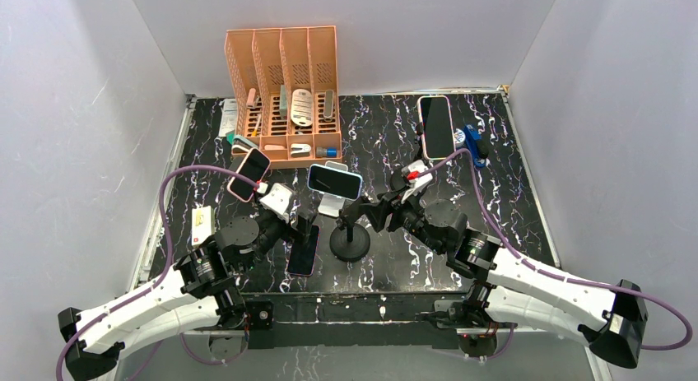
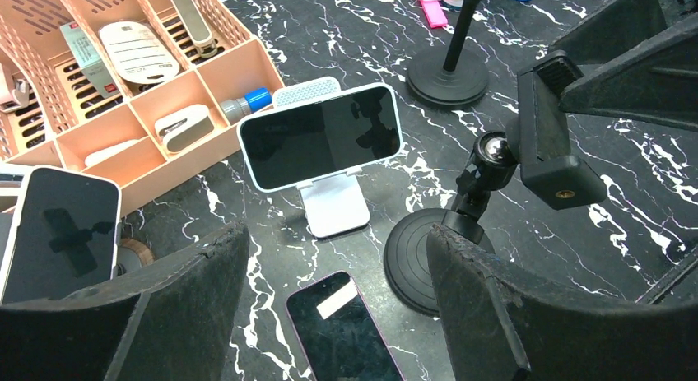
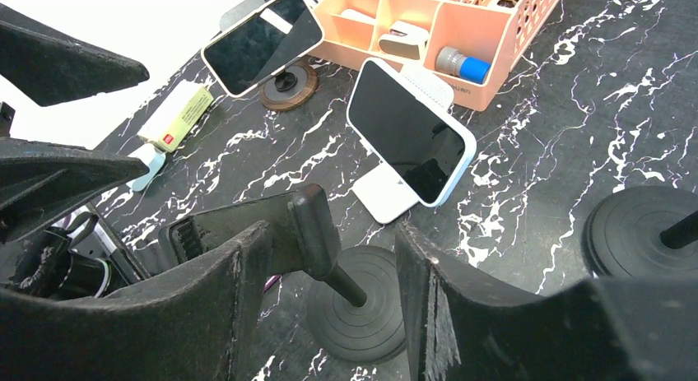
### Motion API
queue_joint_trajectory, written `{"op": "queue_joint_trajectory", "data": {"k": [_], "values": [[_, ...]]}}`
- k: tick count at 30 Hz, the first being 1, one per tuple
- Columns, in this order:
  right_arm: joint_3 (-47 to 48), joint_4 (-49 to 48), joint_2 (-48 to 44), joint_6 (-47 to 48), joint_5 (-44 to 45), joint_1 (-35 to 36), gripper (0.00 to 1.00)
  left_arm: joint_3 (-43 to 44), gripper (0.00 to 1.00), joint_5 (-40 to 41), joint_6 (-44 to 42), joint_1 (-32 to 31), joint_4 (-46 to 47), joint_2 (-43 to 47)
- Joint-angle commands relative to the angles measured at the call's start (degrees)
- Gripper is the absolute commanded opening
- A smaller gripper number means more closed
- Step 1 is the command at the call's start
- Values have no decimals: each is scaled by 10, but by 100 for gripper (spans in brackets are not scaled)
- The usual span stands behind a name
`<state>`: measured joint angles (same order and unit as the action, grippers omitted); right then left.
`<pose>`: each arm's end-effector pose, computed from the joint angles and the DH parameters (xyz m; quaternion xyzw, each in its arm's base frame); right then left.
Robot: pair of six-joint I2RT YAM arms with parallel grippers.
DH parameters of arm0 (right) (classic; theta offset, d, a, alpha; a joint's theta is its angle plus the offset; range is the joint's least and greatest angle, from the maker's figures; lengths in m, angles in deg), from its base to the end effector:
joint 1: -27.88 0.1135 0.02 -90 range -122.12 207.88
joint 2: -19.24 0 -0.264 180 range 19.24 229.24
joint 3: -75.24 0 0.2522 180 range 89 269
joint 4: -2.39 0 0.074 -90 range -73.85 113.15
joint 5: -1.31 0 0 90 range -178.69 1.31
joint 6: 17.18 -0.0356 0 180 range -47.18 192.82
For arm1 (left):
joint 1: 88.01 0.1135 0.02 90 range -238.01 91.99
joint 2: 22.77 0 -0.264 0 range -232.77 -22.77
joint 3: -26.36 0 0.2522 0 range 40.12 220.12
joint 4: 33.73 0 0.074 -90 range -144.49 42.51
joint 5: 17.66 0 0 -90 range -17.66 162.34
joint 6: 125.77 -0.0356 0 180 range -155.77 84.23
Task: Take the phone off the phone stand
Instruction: Pick up the phone stand at the center of the board.
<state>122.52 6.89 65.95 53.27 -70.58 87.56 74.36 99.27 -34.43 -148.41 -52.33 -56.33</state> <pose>0.1099 0.1660 0.3008 -0.1468 0.7149 0.3411 0.5925 0.0880 -0.1222 0.3147 0.2130 0.6978 -0.1934 0.6559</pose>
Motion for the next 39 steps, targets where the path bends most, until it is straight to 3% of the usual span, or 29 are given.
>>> {"op": "queue_joint_trajectory", "data": {"k": [1,15,22,39], "values": [[-4,-44,-10,4,-3,-3,62,18,75,-6,5,-1,-1,1],[27,-6,-3,27,-46,-4,29,18,75,-3,4,-1,-3,0],[61,46,-13,49,-63,-4,1,18,75,-1,3,-1,-5,1],[92,142,-73,68,-23,-4,1,20,75,1,3,-1,-6,3]]}}
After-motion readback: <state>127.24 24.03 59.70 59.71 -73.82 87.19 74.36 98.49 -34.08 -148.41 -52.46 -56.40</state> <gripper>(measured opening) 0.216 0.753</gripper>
